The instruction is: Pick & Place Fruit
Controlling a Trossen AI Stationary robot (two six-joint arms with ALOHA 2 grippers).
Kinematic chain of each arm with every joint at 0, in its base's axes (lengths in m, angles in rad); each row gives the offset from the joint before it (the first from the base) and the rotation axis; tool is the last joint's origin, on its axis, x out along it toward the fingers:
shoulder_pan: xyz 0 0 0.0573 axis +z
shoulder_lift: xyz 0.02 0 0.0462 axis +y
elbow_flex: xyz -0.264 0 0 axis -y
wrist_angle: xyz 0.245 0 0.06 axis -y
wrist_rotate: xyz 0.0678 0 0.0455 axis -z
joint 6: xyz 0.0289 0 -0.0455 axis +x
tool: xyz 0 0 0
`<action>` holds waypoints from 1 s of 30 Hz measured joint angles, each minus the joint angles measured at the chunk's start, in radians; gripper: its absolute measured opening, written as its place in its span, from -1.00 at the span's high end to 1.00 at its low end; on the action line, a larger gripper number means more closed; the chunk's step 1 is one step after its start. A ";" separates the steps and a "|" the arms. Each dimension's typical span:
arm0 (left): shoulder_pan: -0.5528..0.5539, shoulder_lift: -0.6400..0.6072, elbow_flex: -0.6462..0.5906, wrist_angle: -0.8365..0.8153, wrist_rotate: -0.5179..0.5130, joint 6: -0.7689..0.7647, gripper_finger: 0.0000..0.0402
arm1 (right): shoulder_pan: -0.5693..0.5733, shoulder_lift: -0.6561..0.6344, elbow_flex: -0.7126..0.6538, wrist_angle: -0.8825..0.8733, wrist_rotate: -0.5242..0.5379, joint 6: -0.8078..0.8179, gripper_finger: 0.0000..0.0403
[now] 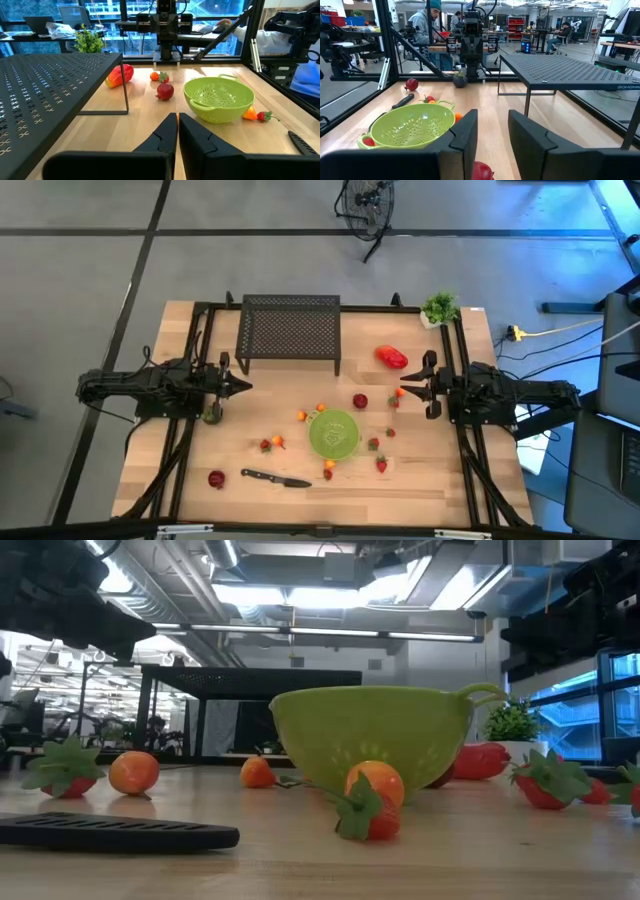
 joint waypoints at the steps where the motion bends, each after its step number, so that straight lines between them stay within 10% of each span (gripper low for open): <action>1: 0.000 0.000 0.000 0.000 0.000 0.000 0.94 | 0.000 0.000 0.000 0.000 0.000 0.000 0.42; 30: 0.000 0.000 0.000 0.000 0.000 0.000 0.95 | 0.000 0.000 0.000 0.000 0.000 0.000 0.33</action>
